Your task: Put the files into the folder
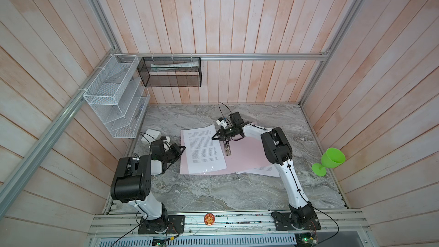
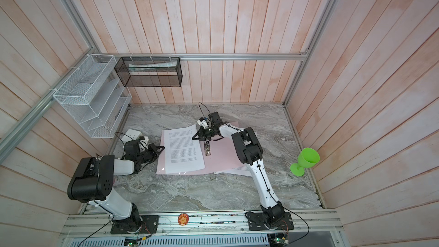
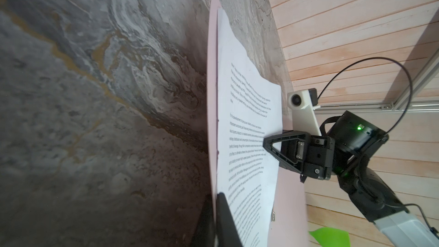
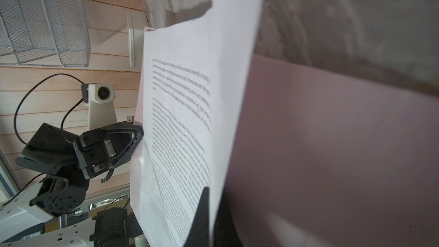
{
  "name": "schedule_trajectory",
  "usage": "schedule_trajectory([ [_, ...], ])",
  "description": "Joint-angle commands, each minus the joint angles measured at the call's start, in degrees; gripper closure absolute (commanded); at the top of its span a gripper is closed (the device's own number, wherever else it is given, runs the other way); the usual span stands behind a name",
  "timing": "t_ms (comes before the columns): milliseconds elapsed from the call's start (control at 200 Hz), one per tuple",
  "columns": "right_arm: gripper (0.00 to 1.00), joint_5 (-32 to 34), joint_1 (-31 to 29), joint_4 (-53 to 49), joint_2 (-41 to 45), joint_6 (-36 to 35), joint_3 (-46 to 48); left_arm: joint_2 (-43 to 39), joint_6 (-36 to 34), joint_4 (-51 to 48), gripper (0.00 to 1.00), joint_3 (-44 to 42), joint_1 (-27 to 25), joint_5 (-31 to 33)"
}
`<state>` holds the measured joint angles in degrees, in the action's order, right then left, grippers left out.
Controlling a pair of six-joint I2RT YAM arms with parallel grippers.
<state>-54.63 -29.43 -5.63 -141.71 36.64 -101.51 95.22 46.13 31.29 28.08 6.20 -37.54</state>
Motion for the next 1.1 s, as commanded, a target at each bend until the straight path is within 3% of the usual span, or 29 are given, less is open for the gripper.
schedule_trajectory([
  [0,1.00,3.45,1.03,10.29,4.98,7.04,4.25,0.78,-1.25,-0.17,0.93,0.60,0.40,0.10],
  [130,1.00,4.79,1.57,13.85,7.11,8.78,7.71,0.69,-1.30,0.20,0.86,0.29,0.39,0.27],
  [370,1.00,7.86,2.44,20.45,10.20,13.22,13.44,0.56,-1.30,-0.49,0.82,0.45,0.48,0.62],
  [500,1.00,10.46,2.37,23.89,12.75,15.31,17.23,0.50,-1.39,-0.87,0.62,0.66,0.48,0.89],
  [585,1.00,11.63,2.51,25.41,13.93,16.39,19.27,0.40,-1.39,-1.02,0.56,0.75,0.48,1.06],
  [1090,1.00,22.09,-0.02,32.56,20.72,25.76,30.52,0.87,-1.13,-0.83,0.51,1.01,0.15,0.89],
])
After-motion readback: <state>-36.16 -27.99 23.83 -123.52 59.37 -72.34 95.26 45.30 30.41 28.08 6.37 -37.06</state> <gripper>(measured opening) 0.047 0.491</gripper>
